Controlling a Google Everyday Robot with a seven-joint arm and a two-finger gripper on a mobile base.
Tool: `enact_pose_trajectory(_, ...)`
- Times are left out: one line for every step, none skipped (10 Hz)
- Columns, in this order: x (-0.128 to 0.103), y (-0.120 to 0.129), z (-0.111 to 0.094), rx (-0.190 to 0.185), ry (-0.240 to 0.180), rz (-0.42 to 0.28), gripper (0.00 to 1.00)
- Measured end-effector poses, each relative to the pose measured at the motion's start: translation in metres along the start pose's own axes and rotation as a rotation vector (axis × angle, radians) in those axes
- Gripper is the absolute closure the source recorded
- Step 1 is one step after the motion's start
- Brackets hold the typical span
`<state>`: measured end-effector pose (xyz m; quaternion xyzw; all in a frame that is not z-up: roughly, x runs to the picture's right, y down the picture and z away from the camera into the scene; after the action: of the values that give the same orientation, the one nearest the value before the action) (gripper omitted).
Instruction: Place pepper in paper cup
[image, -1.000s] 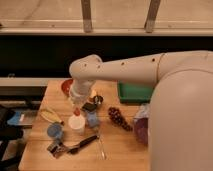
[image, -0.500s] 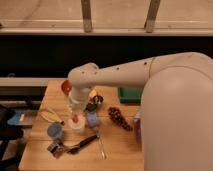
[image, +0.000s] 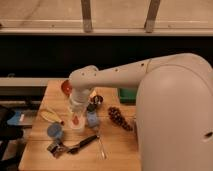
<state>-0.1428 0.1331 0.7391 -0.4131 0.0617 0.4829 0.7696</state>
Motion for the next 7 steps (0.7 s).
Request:
enact_pose_trajectory(0.0007, -0.0029, 0.0024, -0.002, 0.006, 0.008, 0.95)
enact_pose_trajectory(0.0015, -0.004, 0.0054, -0.004, 0.013, 0.012, 0.83)
enact_pose_trajectory(0.0018, -0.0035, 0.0071, -0.005, 0.017, 0.011, 0.78)
enact_pose_trajectory(0.0022, -0.0025, 0.0097, -0.006, 0.023, 0.013, 0.69)
enact_pose_trajectory(0.0031, -0.0035, 0.0114, -0.006, 0.027, 0.018, 0.67)
enact_pose_trajectory(0.0037, -0.0041, 0.0112, -0.006, 0.029, 0.021, 0.66)
enact_pose_trajectory(0.0037, -0.0036, 0.0114, -0.006, 0.029, 0.02, 0.6)
